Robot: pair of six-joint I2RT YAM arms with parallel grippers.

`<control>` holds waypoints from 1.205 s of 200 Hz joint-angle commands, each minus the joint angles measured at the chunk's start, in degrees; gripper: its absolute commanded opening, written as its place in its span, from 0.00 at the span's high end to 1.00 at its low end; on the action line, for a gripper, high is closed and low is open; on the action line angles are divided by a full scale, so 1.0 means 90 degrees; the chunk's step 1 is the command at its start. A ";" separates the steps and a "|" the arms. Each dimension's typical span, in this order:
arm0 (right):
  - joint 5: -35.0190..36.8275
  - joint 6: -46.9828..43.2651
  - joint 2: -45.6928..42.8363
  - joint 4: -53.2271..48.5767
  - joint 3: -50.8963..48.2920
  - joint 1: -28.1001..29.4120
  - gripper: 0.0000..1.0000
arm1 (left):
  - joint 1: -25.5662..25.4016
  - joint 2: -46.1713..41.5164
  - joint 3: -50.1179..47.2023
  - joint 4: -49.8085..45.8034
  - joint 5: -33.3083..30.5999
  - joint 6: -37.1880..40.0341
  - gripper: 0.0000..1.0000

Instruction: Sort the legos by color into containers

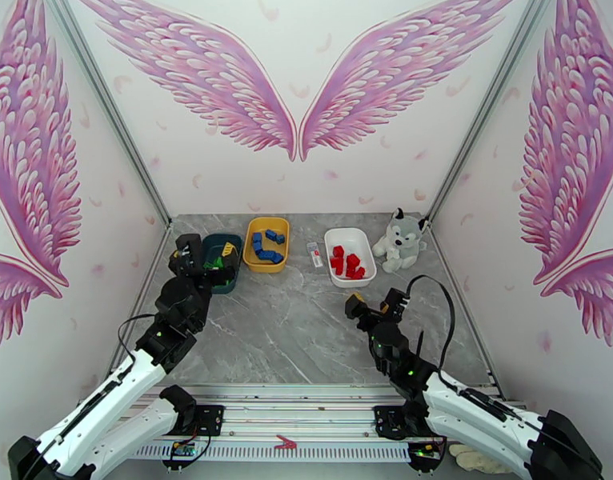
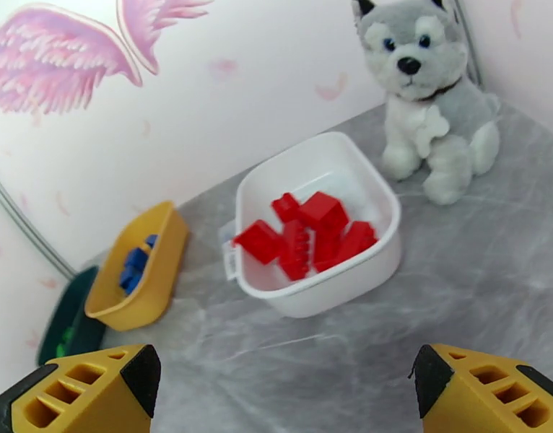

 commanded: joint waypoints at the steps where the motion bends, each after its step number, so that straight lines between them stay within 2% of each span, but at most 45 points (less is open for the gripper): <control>1: 0.0414 -0.1781 0.0461 0.0902 0.1147 -0.0424 0.01 | 0.0384 0.0232 -0.0530 0.0911 -0.0341 0.0311 0.01; 22: 0.0314 -0.2734 0.1437 0.1603 0.1331 -0.1036 0.01 | 0.0785 0.0587 -0.1044 0.1188 -0.0729 0.0190 0.01; 39: 0.0216 -0.3552 0.2162 0.1464 0.1447 -0.1438 0.01 | 0.1155 0.0698 -0.1483 0.1239 -0.0844 0.0107 0.01; 60: 0.0130 -0.3392 0.2869 0.1382 0.1218 -0.1962 0.01 | 0.1584 0.0793 -0.2176 0.1736 -0.0897 -0.0059 0.01; 73: -0.0340 -0.3368 0.3215 0.1943 0.0850 -0.2213 0.01 | 0.1854 0.1022 -0.2496 0.2106 -0.0862 -0.0298 0.01; 82: -0.0427 -0.3372 0.3471 0.2186 0.0732 -0.2343 0.01 | 0.2025 0.1329 -0.2581 0.2235 -0.0753 -0.0408 0.01; 91: -0.0401 -0.3528 0.3809 0.2895 0.0586 -0.2464 0.00 | 0.2144 0.1656 -0.2596 0.2375 -0.0696 -0.0488 0.01; 97: -0.0491 -0.3638 0.3816 0.2993 0.0567 -0.2469 0.01 | 0.2196 0.1918 -0.2534 0.2622 -0.0727 -0.0459 0.01; 106: -0.0980 -0.3768 0.3802 0.3022 0.0536 -0.2560 0.01 | 0.2199 0.2095 -0.2316 0.2358 -0.0509 -0.0413 0.01; 114: -0.1028 -0.3903 0.3943 0.3307 0.0475 -0.2599 0.01 | 0.2230 0.2346 -0.2365 0.2899 -0.0386 -0.0324 0.01; 134: -0.1514 -0.3965 0.4816 0.5073 0.0153 -0.2928 0.00 | 0.2305 0.2903 -0.2240 0.3584 -0.0086 -0.0100 0.01; 139: -0.1568 -0.3968 0.4741 0.4912 0.0201 -0.2922 0.00 | 0.2305 0.3039 -0.2124 0.3554 -0.0022 0.0032 0.01; 150: -0.1947 -0.3635 0.4388 0.3673 0.0473 -0.3095 0.01 | 0.2307 0.3278 -0.1996 0.3667 0.0204 0.0308 0.01; 158: -0.2404 -0.3513 0.4551 0.3754 0.0498 -0.3361 0.00 | 0.2371 0.3582 -0.2155 0.4257 0.0497 0.0453 0.01; 167: -0.3032 -0.3522 0.4832 0.3821 0.0521 -0.3498 0.01 | 0.2531 0.4195 -0.2472 0.5585 0.0646 0.0343 0.01; 174: -0.2954 -0.3633 0.5089 0.4368 0.0501 -0.3488 0.00 | 0.2652 0.4679 -0.2720 0.6523 0.0851 0.0301 0.01; 179: -0.2869 -0.3556 0.4965 0.4215 0.0503 -0.3494 0.00 | 0.2665 0.4873 -0.2770 0.6926 0.0843 0.0366 0.01; 188: -0.2819 -0.3333 0.4791 0.3546 0.0642 -0.3548 0.01 | 0.2669 0.4600 -0.2676 0.6219 0.0881 0.0270 0.01; 200: -0.2745 -0.3358 0.4932 0.3798 0.0672 -0.3582 0.01 | 0.2743 0.4401 -0.2243 0.5068 0.0900 0.0147 0.01; 210: -0.2751 -0.3275 0.4837 0.3456 0.0749 -0.3606 0.01 | 0.2795 0.4520 -0.1960 0.4817 0.0962 0.0158 0.01; 221: -0.2758 -0.3296 0.4902 0.3636 0.0717 -0.3613 0.01 | 0.3007 0.4402 -0.1862 0.4377 0.1190 -0.0088 0.01; 241: -0.2761 -0.3290 0.4878 0.3578 0.0722 -0.3615 0.01 | 0.3112 0.4410 -0.1869 0.4415 0.1314 -0.0169 0.01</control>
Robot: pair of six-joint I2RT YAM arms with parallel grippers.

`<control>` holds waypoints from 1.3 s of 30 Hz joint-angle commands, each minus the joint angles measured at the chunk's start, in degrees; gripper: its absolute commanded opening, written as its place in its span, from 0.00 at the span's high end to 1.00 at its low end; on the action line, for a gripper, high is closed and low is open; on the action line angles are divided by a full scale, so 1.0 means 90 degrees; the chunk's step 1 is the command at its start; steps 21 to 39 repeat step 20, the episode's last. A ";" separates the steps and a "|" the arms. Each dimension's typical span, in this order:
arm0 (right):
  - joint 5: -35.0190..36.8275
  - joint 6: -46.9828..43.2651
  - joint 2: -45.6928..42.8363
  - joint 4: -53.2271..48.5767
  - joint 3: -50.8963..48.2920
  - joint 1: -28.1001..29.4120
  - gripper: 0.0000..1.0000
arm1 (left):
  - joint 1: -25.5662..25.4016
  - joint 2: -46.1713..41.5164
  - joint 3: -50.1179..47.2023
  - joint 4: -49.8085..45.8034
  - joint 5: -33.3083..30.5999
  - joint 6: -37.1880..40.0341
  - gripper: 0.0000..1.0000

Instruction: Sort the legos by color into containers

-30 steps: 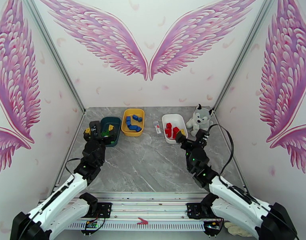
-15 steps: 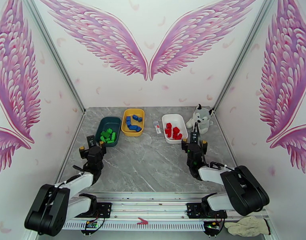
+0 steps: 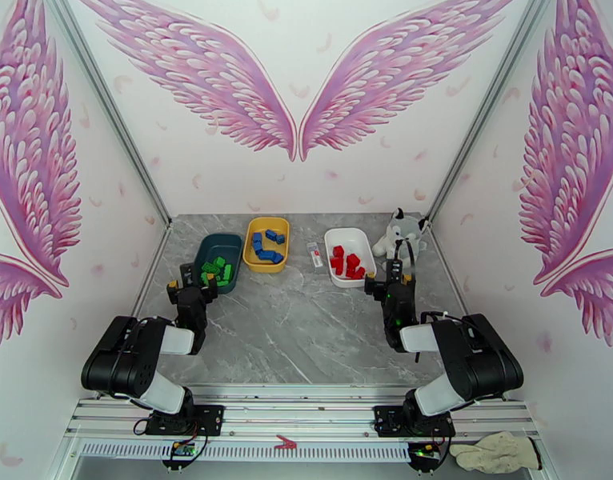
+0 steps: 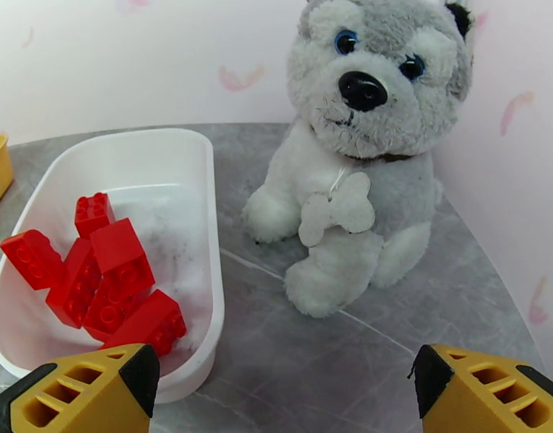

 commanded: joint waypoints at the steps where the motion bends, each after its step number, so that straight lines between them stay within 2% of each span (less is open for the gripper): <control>1: -0.0149 0.0133 0.0042 -0.0067 0.0095 -0.0073 0.01 | 0.0145 -0.0129 0.0115 -0.0430 0.0324 -0.0195 0.01; 39: -0.0232 0.0140 0.0030 -0.0130 0.0106 -0.0097 0.01 | 0.0134 -0.0121 0.0120 -0.0402 0.0311 -0.0187 0.01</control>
